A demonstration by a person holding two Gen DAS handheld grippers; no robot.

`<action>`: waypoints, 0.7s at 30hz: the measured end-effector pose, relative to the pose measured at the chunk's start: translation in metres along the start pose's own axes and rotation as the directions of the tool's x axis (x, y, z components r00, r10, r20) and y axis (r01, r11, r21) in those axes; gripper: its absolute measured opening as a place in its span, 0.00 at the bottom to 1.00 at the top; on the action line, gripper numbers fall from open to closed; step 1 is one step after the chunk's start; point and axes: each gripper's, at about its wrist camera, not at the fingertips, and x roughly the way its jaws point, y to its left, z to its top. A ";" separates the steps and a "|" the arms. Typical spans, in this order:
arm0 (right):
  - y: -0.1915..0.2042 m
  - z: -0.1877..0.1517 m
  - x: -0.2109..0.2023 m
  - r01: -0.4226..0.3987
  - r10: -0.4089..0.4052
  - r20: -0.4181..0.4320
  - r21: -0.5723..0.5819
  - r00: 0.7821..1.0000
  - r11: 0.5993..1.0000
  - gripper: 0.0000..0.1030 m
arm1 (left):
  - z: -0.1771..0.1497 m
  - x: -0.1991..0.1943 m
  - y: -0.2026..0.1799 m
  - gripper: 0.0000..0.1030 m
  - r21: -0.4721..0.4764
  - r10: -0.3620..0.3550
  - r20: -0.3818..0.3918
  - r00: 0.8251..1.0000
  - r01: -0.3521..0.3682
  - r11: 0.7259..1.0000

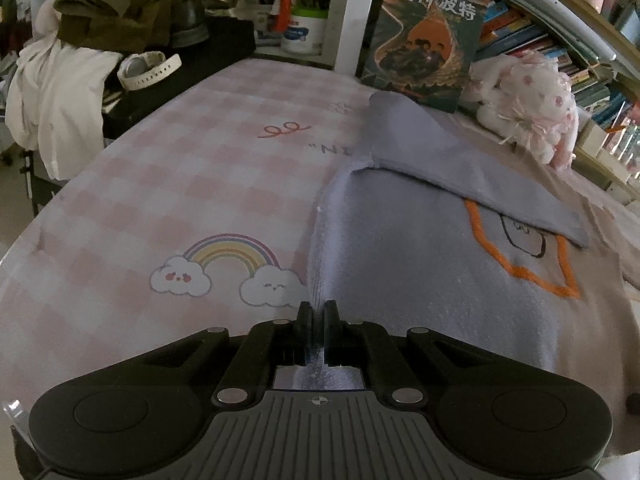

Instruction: Fold clothes

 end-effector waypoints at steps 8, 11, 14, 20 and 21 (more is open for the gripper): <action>0.004 -0.002 -0.002 0.022 -0.022 0.004 -0.002 1.000 1.000 0.12 | 0.000 0.001 0.008 0.07 -0.029 -0.042 -0.006 0.999 0.041 0.999; 0.007 -0.002 -0.005 0.041 -0.041 0.006 -0.008 0.999 0.999 0.16 | -0.001 -0.007 0.007 0.08 0.004 -0.038 0.021 0.999 0.038 0.999; 0.008 -0.003 -0.014 0.064 -0.064 0.028 -0.010 0.998 0.998 0.27 | -0.005 -0.023 -0.002 0.14 0.080 -0.022 0.069 0.997 0.017 0.997; 0.012 -0.005 -0.042 0.107 -0.106 0.101 0.002 0.989 0.994 0.44 | -0.014 -0.048 -0.027 0.17 0.165 -0.082 0.095 0.992 0.065 0.984; 0.013 -0.006 -0.047 0.109 -0.109 0.115 0.010 0.987 0.994 0.46 | -0.015 -0.052 -0.031 0.17 0.176 -0.097 0.093 0.991 0.079 0.981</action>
